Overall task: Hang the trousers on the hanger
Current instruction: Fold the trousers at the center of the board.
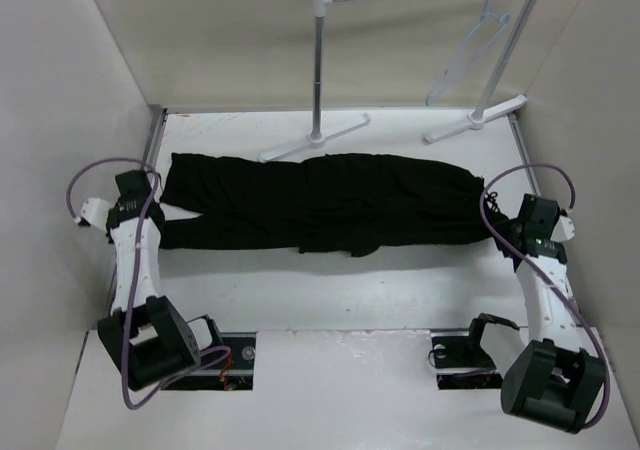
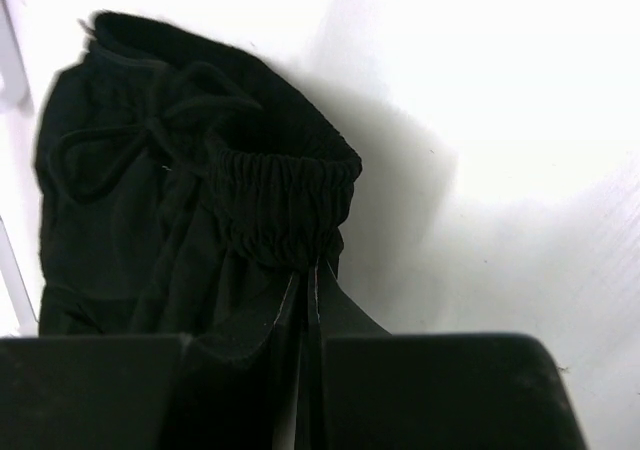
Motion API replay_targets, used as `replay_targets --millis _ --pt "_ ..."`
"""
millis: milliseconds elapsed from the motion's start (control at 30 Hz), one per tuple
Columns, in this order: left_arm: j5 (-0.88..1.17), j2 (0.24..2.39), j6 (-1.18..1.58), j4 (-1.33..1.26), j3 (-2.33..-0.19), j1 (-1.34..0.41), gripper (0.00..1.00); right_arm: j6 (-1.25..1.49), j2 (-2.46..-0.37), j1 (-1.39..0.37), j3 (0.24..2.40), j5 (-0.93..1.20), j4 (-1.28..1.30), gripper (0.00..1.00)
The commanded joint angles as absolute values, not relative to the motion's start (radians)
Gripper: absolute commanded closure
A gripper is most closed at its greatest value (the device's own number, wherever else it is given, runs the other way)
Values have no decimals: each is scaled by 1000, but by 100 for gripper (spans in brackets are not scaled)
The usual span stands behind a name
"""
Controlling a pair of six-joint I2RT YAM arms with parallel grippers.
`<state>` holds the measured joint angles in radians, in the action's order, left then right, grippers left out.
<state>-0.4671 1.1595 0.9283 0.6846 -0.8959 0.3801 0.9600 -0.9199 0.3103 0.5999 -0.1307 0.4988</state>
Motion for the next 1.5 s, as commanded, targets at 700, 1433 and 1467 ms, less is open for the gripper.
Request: replay_targets --millis 700,1433,1467 --pt "-683 1989 612 591 -1879 199 97 833 -1696 206 1396 -269 440 89" --pt "-505 1781 621 400 -1552 219 35 784 -1579 150 1265 -218 325 63" --pt "-456 1737 664 388 -1470 226 40 798 -1541 136 1196 -209 298 80"
